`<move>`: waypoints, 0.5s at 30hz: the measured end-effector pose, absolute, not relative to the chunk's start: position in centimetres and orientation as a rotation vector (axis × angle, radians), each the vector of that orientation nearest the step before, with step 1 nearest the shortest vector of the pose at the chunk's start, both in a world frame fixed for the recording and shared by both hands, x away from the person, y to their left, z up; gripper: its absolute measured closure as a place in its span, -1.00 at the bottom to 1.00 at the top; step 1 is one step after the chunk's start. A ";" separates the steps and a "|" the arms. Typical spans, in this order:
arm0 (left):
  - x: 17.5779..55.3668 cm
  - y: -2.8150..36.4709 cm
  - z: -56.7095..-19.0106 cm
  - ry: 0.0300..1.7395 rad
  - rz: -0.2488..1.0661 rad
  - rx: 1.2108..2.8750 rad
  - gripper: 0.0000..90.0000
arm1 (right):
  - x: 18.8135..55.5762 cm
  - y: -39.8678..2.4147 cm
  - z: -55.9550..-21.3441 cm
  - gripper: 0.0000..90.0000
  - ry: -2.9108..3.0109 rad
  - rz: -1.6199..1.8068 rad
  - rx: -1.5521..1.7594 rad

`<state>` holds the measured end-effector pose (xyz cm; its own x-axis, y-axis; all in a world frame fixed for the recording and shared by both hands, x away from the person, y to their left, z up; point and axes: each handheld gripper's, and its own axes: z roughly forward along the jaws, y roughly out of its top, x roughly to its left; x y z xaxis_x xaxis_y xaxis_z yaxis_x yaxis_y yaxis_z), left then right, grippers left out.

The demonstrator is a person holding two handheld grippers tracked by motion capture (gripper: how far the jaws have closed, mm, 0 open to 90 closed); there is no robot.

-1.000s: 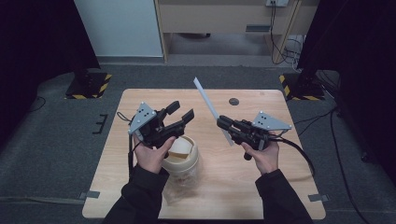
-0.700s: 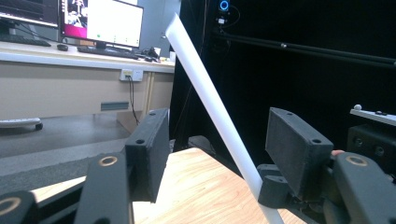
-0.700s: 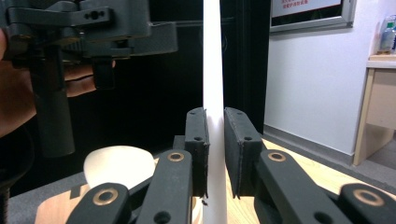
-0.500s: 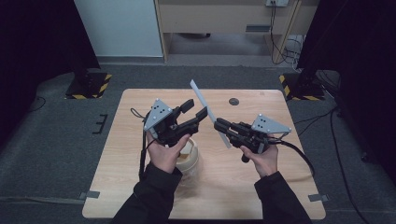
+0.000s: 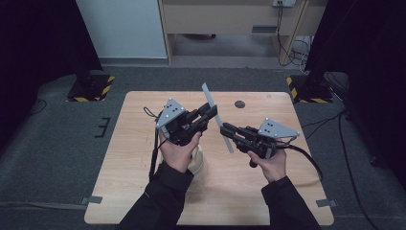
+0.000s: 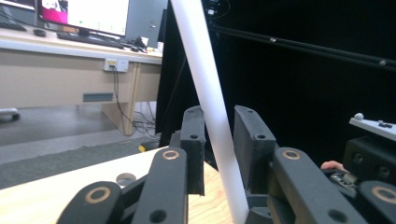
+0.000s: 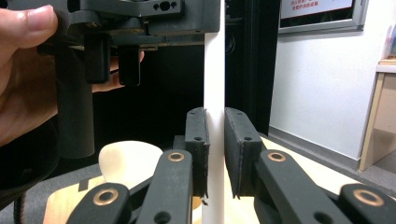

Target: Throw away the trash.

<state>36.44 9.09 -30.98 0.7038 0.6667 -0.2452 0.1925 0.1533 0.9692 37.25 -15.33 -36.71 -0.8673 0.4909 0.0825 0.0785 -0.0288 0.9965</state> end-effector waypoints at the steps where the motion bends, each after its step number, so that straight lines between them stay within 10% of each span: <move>1: 36.4 9.1 -31.0 0.766 0.386 1.407 0.68 | 37.3 -15.3 -36.7 0.78 1.957 1.968 0.600; 15: 35.3 9.7 -29.4 0.669 0.440 1.415 0.78 | 37.4 -16.1 -36.4 0.40 1.926 1.961 0.648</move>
